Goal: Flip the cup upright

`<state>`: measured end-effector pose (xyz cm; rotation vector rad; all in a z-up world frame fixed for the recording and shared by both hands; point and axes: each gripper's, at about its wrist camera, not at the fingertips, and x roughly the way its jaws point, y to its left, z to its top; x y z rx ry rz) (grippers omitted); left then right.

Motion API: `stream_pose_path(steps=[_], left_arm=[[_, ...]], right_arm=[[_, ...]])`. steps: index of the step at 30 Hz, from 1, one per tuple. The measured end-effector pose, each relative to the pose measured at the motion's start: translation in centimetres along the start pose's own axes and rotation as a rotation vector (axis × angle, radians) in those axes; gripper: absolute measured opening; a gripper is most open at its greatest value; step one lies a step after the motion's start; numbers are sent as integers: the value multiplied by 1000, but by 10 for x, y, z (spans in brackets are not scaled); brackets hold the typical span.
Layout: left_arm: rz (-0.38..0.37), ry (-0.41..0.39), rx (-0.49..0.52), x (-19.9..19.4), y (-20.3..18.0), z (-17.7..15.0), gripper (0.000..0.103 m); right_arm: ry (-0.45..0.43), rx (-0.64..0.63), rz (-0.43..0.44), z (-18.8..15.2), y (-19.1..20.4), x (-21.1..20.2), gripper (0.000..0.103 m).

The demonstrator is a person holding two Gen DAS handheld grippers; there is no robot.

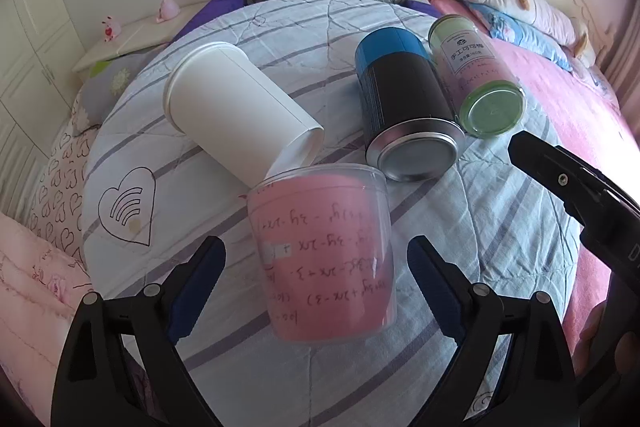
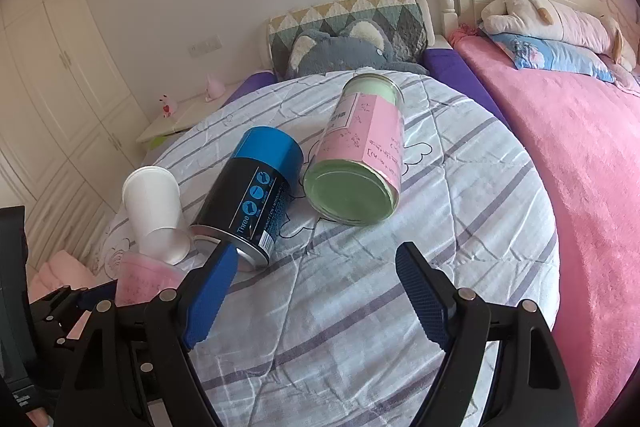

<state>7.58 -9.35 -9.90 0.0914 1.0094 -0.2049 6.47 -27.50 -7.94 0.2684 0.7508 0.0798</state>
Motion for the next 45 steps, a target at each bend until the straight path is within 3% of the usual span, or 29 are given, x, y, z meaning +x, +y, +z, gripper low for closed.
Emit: stream_pose_path(steps=[8,15,25,31,36,45], left_arm=[[1,-54,12,-25,12,-6,95],[-2,-72,19,-43,31,-20,96],[-49,-56,1,-45,56,-31,96],[-105,-31,19,-35,57,-29,96],[-158,-9,13,-25,62,-26,96],[-171,17,10,-13,71,-26,96]], right_arm=[[-23,-1,-4,0,10,-16,82],[10,-10,15,-4,28,-18,82],[204,57,210,-11,64,15,82],[331,106,261,-12,73,51,82],[391,129,307,-11,79,72,82],[461,163,397,-16,89,100,82]])
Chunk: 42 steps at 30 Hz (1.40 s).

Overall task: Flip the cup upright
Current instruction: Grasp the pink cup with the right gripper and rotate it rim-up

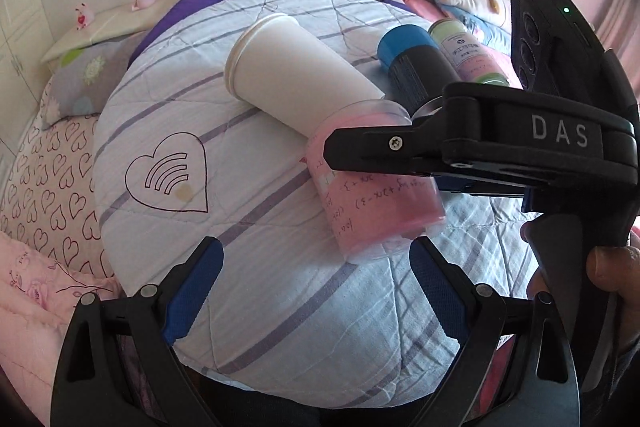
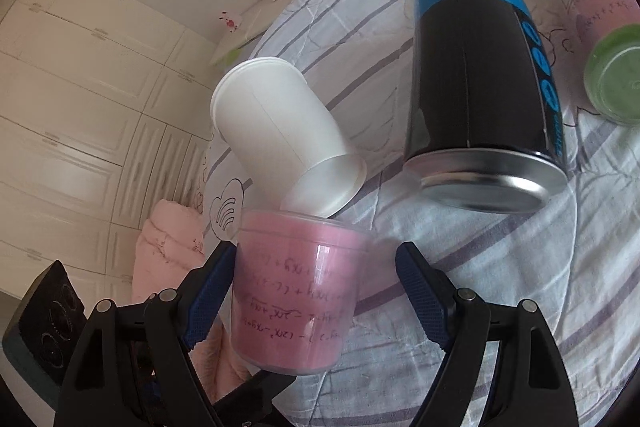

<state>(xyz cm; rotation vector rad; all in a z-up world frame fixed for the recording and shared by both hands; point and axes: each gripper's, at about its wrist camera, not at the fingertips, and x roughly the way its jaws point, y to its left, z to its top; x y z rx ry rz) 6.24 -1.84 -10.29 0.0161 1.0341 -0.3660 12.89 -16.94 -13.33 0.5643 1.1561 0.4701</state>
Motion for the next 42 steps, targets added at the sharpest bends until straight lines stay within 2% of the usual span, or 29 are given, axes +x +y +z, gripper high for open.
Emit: stream_pose_path(steps=[5,7,9,14,20,27,29,36,42], left_arm=[[-23,-4,4,-1,-1,2,96],[-64,1,1,-2,-1,2,96],[-71,-4,-2,-4,-1,2,96],[-65,-9,10,-7,-5,1,96],[-55,-13,44,-8,-13,1,96],[-136,-69,39,-21,-21,1,96],[-100,-78,58,-19,-26,2,97],[18,-65,53,0,-26,3,97],[17,-40,44,10,-24,1,97]], right_arm=[[-13,3,37,1,0,-3,81],[-22,-1,43,-1,3,-7,76],[-33,-13,50,-2,3,-12,73],[-76,-72,3,-9,12,-22,67],[-146,-141,-67,-17,18,-38,67],[-237,-184,-85,-24,17,-55,67],[-271,-214,-91,-25,20,-60,67],[-310,-296,-177,-32,27,-63,67],[-296,-380,-230,-38,40,-57,67]])
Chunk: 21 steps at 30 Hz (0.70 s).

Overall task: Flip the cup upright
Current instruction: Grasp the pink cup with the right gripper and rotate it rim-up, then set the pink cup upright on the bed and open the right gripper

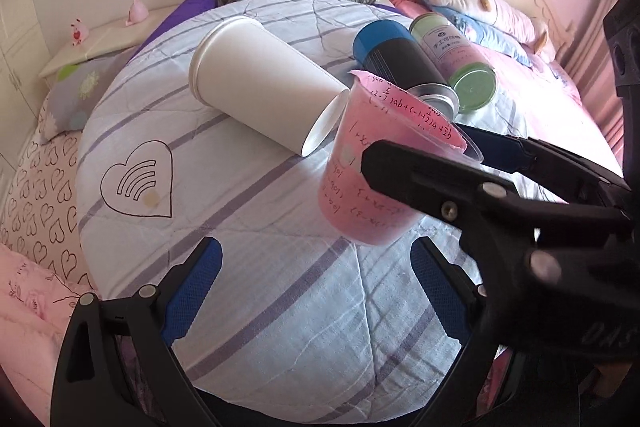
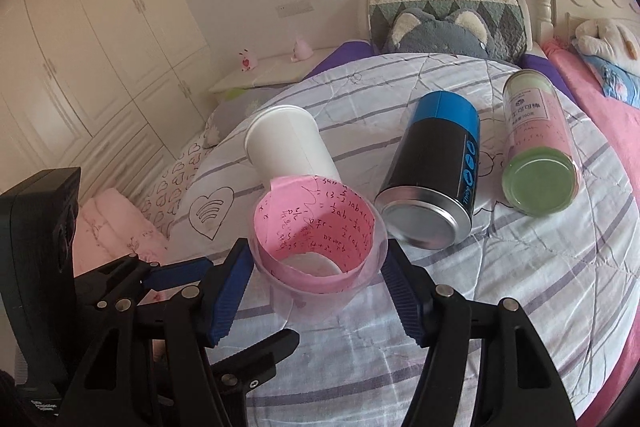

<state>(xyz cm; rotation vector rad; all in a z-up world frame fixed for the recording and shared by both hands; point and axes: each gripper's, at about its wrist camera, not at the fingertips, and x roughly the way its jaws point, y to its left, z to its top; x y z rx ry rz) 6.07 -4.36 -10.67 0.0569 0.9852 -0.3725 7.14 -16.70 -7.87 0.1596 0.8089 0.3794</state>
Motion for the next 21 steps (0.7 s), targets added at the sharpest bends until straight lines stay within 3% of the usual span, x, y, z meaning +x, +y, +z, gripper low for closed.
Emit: stream_pose_path(steps=[10,17,21], left_arm=[[9,-16,2,-4,-2,-3,99],[29,-30,19,-9,-10,-4,100],[34,-56,29,-19,-15,-4,100]], right_arm=[[37,-114,-1,-9,20,-3,68],[6,-199,-61,-11,31,-15,72],[-11,-200,-69,-11,30,-25,80]])
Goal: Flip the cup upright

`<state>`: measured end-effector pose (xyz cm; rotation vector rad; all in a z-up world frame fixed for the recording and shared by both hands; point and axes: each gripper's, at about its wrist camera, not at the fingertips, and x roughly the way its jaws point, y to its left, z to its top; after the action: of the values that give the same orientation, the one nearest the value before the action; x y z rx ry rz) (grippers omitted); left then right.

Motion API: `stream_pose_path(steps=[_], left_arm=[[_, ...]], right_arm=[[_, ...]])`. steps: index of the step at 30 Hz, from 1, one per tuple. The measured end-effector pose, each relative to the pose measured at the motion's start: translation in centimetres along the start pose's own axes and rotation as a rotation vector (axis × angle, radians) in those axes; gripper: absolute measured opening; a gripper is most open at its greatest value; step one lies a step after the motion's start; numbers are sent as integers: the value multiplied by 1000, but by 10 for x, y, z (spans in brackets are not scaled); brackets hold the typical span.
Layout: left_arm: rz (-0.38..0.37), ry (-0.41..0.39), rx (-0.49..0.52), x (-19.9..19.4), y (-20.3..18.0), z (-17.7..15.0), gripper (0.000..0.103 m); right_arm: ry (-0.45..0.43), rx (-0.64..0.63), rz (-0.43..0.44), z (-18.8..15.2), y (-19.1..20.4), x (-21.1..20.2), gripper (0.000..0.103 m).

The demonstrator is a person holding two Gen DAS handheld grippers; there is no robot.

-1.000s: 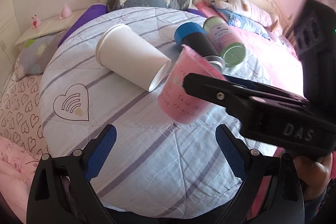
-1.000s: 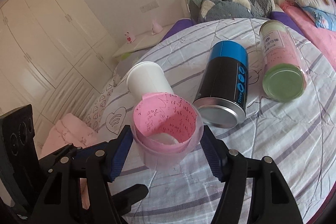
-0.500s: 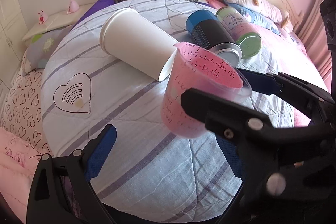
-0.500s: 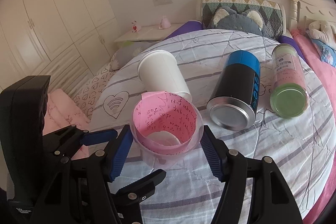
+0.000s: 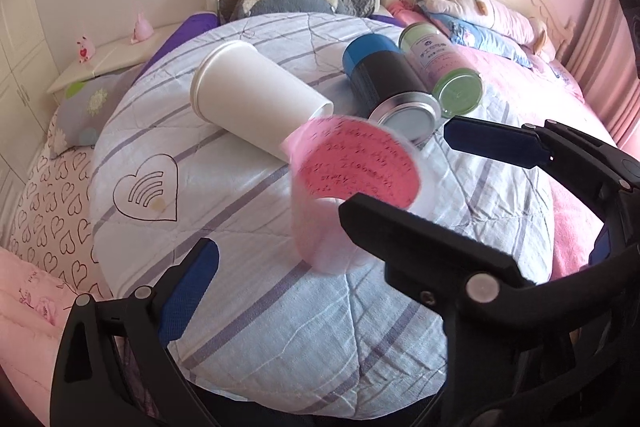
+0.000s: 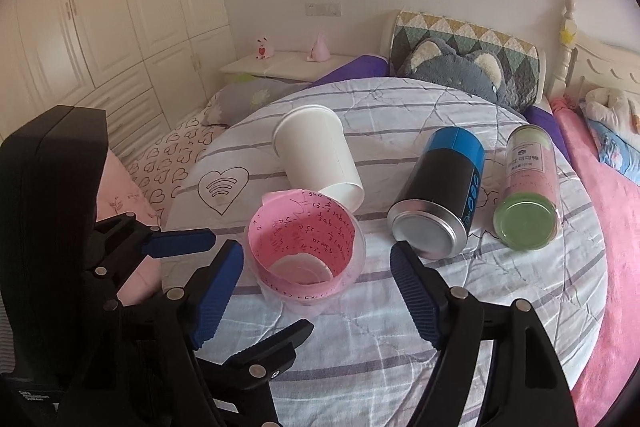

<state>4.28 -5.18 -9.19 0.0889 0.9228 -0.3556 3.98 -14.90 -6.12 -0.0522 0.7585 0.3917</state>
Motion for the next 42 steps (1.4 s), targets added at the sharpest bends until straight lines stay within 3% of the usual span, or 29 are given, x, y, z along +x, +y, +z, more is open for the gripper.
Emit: stream_pose_path(steps=[11,14,20,23,31,42], left_arm=[[51,-56,31,-29,-11,-4,100],[76,-89,34,-39,-16,-5,100],[144,-153,46,-56,-25,-8,100],[181,-199,43,-67,-28,-8,100],[190,-280,-13,-87,-36,-14,100],[238,-391,-44,-103,-44,-19,102]], right_arm=[[-97,97,90,-1,-15,-37,80],[-126,104,29,-2,-19,-54,81],[-149,92,-191,-6,-22,-78,82],[-186,118,-209,-9,-28,-90,82],[-281,181,-293,-19,-42,-115,82],[-280,209,-272,-29,-51,-116,82]])
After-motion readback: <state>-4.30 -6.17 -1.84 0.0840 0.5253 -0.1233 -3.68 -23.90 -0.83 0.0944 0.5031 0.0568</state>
